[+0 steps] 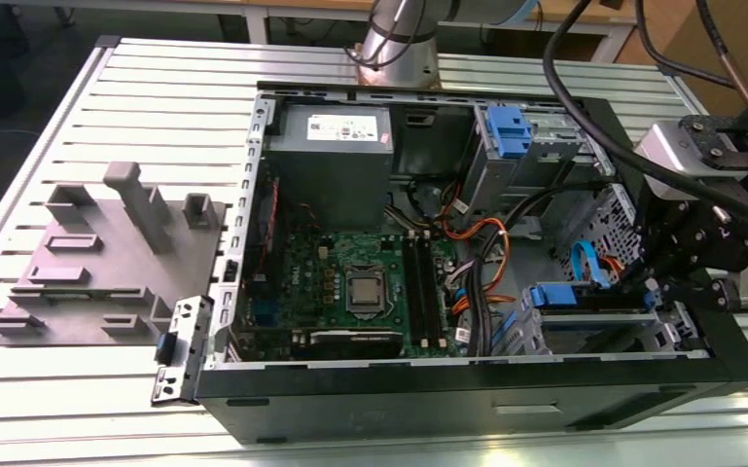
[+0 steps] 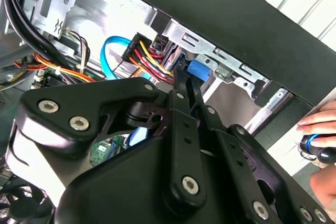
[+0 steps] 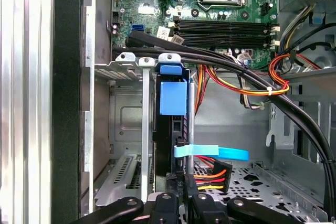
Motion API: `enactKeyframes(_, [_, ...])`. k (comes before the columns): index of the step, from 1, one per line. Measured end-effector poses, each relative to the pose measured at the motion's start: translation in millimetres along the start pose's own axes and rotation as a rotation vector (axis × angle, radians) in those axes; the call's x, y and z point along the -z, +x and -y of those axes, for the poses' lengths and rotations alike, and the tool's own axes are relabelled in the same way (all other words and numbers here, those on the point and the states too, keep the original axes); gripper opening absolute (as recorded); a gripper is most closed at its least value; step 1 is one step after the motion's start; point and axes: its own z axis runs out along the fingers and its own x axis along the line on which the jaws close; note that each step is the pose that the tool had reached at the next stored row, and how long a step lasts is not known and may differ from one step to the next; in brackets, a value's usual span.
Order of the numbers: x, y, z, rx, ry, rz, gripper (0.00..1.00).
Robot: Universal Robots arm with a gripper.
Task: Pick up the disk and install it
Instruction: 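Insert the second disk wire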
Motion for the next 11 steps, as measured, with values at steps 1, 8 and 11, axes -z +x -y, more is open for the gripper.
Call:
enactKeyframes(1, [0.8,0.0,0.0,0.0,0.0,-0.0002,0.16])
enactKeyframes(8, [1.0,-1.6,-1.6,0.0,0.0002,-0.0004,0.16])
enactKeyframes(11, [1.0,-2.6,-3.9,-0.001,0.0003,-0.0004,0.16])
